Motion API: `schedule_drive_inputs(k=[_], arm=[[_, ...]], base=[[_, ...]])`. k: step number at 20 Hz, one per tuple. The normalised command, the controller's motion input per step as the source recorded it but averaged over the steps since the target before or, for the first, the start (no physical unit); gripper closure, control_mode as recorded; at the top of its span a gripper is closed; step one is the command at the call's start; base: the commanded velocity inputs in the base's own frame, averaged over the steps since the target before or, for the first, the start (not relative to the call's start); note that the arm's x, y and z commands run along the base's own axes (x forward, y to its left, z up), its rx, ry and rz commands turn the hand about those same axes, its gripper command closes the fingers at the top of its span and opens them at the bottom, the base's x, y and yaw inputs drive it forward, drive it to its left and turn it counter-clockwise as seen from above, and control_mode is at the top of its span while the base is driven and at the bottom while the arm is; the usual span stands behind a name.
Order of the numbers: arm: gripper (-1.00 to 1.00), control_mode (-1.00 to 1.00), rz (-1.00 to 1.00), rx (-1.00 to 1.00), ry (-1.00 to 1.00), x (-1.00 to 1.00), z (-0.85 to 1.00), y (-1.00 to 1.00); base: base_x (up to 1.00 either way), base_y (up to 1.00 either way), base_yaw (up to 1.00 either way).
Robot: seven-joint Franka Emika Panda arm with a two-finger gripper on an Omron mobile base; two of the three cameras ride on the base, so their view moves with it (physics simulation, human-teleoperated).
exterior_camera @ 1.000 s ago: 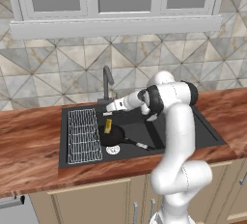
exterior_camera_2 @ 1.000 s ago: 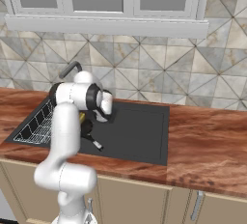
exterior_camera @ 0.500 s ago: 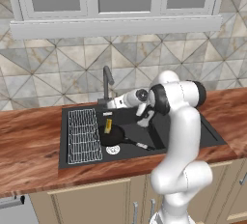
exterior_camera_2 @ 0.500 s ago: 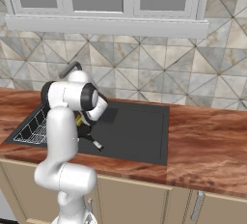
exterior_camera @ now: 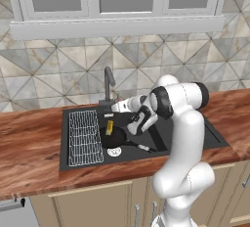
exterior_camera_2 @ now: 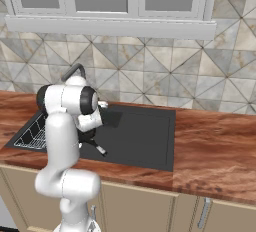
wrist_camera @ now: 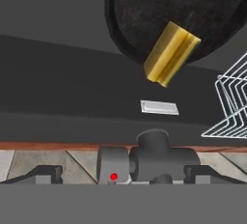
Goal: Pick the pan and sponge and place them into the sink. Then turn on the water.
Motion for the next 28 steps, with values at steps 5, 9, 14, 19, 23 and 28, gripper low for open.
schedule_drive_inputs(k=[5, 9, 14, 19, 23, 28], arm=[[-1.00, -1.00, 0.01, 0.05, -0.17, 0.00, -0.16, -0.06], [-1.00, -1.00, 0.02, 0.03, -0.21, 0.00, -0.13, -0.06], [-1.00, -1.00, 0.01, 0.00, -0.19, 0.00, -0.04, -0.15], [-1.00, -1.00, 0.00, 0.00, -0.13, 0.00, -0.11, -0.15], [-1.00, -1.00, 0.01, 0.03, -0.08, 0.11, -0.13, -0.15], [-1.00, -1.00, 0.06, 0.06, -0.04, 0.12, -0.19, -0.19]], base=[[0.00, 0.00, 0.00], [0.00, 0.00, 0.00], [0.00, 0.00, 0.00], [0.00, 0.00, 0.00], [0.00, 0.00, 0.00], [0.00, 0.00, 0.00]])
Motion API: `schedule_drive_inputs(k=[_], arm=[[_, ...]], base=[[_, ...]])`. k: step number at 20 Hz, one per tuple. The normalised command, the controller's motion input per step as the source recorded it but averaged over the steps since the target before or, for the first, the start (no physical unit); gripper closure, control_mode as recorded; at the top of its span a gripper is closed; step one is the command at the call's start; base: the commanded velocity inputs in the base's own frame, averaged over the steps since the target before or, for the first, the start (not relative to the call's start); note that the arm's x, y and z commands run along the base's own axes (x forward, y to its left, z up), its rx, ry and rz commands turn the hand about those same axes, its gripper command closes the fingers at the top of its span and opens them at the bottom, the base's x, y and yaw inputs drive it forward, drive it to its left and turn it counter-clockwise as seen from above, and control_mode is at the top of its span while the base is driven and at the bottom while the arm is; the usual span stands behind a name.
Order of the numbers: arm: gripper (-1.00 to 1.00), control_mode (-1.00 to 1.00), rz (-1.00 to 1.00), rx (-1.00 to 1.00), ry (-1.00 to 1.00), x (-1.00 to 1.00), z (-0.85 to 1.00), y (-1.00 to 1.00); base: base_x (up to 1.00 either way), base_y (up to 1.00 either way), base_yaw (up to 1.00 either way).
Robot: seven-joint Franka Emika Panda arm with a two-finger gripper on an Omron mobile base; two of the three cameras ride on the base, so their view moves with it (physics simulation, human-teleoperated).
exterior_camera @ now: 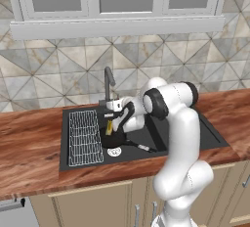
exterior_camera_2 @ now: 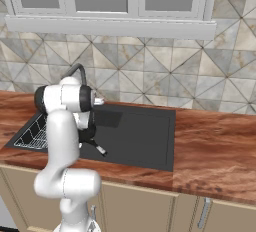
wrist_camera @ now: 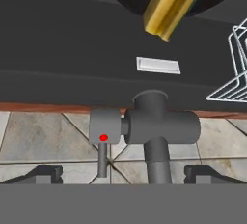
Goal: Pick the pan and sponge and place them into the sink. Then turn on the water.
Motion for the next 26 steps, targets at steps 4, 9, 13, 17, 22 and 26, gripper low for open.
schedule_drive_inputs(k=[4, 9, 13, 17, 22, 26], arm=[[-1.00, -1.00, 0.09, 0.07, -0.04, 0.14, -0.20, -0.17], [-1.00, -1.00, 0.06, 0.00, -0.05, 0.25, -0.15, -0.17], [-1.00, -1.00, 0.04, 0.00, -0.02, 0.31, -0.15, -0.22], [-1.00, -1.00, 0.03, 0.00, 0.00, 0.35, -0.18, -0.16], [-1.00, -1.00, 0.00, 0.02, -0.03, 0.37, -0.21, -0.03], [-1.00, -1.00, 0.00, 0.04, -0.05, 0.33, -0.24, -0.01]], base=[[0.00, 0.00, 0.00], [0.00, 0.00, 0.00], [0.00, 0.00, 0.00], [0.00, 0.00, 0.00], [0.00, 0.00, 0.00], [0.00, 0.00, 0.00]])
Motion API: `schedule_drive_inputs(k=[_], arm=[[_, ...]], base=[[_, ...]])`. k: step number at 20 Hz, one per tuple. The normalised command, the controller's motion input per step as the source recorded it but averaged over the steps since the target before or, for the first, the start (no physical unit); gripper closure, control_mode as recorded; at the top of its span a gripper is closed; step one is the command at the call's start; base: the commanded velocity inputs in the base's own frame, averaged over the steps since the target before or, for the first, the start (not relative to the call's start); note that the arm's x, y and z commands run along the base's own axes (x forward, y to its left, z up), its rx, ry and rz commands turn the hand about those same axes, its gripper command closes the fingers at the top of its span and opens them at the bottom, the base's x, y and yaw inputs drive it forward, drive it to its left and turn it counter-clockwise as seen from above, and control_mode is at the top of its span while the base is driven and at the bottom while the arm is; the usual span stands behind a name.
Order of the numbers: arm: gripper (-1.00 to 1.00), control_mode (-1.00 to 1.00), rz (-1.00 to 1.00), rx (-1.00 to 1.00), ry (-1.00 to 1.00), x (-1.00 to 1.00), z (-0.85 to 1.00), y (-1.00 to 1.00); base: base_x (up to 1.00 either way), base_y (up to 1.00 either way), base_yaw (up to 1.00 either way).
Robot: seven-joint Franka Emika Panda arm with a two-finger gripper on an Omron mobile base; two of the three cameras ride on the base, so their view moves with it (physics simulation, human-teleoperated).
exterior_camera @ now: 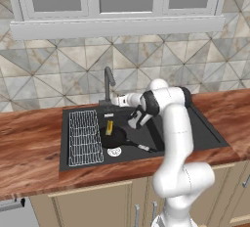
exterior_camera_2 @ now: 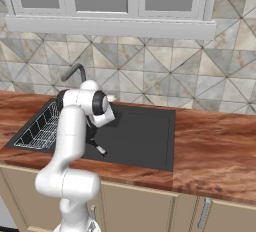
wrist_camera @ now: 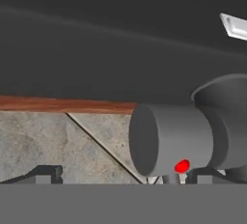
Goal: Pick the pan and sponge and place them into the sink. Then turn on the water.
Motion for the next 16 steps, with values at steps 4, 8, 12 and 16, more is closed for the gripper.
schedule_drive_inputs(k=[4, 8, 12, 16], arm=[[-1.00, -1.00, -0.01, 0.04, -0.07, 0.28, -0.18, 0.00], [-1.00, -1.00, -0.03, 0.03, -0.11, 0.22, -0.12, 0.09], [-1.00, -1.00, -0.03, 0.02, -0.08, 0.21, -0.22, 0.04], [-1.00, -1.00, -0.04, 0.00, -0.02, 0.26, -0.25, 0.05]], base=[[0.00, 0.00, 0.00], [0.00, 0.00, 0.00], [0.00, 0.00, 0.00], [0.00, 0.00, 0.00]])
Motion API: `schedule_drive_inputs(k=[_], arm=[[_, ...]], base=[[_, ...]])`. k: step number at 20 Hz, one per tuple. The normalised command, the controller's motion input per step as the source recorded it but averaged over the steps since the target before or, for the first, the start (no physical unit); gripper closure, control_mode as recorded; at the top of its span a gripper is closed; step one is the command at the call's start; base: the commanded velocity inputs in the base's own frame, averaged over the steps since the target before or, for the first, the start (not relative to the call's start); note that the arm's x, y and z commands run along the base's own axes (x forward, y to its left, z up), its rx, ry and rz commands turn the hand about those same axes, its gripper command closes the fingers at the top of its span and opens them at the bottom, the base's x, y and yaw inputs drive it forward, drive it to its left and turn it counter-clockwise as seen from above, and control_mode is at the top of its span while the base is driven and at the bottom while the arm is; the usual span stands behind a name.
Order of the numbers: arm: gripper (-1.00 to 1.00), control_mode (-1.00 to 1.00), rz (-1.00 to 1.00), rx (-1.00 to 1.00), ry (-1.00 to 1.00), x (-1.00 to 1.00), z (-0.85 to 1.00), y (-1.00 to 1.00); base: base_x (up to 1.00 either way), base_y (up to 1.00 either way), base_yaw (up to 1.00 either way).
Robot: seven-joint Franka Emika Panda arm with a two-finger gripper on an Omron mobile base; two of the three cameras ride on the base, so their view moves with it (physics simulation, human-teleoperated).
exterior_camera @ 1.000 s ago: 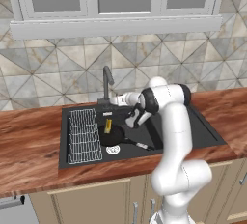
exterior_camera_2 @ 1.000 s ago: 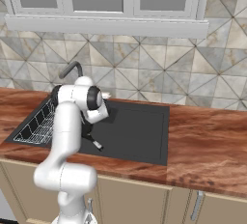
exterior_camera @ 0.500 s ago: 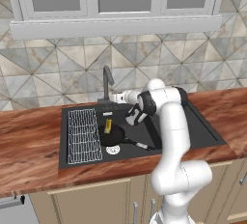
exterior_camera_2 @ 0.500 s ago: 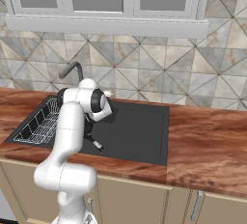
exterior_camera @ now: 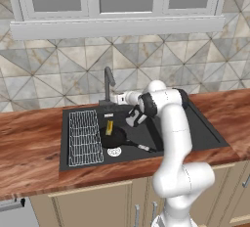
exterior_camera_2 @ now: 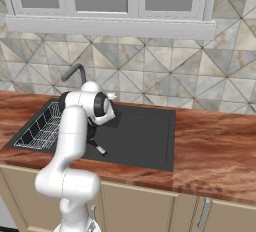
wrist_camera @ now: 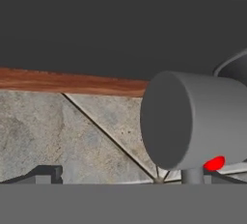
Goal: Pick the pan and sponge and place them into the sink. Then turn on the water.
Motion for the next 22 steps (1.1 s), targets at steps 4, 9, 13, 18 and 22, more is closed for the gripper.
schedule_drive_inputs(k=[4, 9, 13, 18, 22], arm=[[-1.00, -1.00, -0.05, 0.01, 0.01, 0.30, -0.22, 0.06], [-1.00, -1.00, -0.04, 0.01, 0.17, 0.04, -0.14, 0.04], [-1.00, -1.00, -0.05, -0.02, 0.23, 0.06, -0.22, 0.18], [1.00, -1.00, -0.05, -0.03, 0.22, 0.07, -0.25, 0.25], [1.00, -1.00, -0.03, -0.02, 0.21, 0.07, -0.28, 0.05]], base=[[0.00, 0.00, 0.00], [0.00, 0.00, 0.00], [0.00, 0.00, 0.00], [0.00, 0.00, 0.00], [0.00, 0.00, 0.00]])
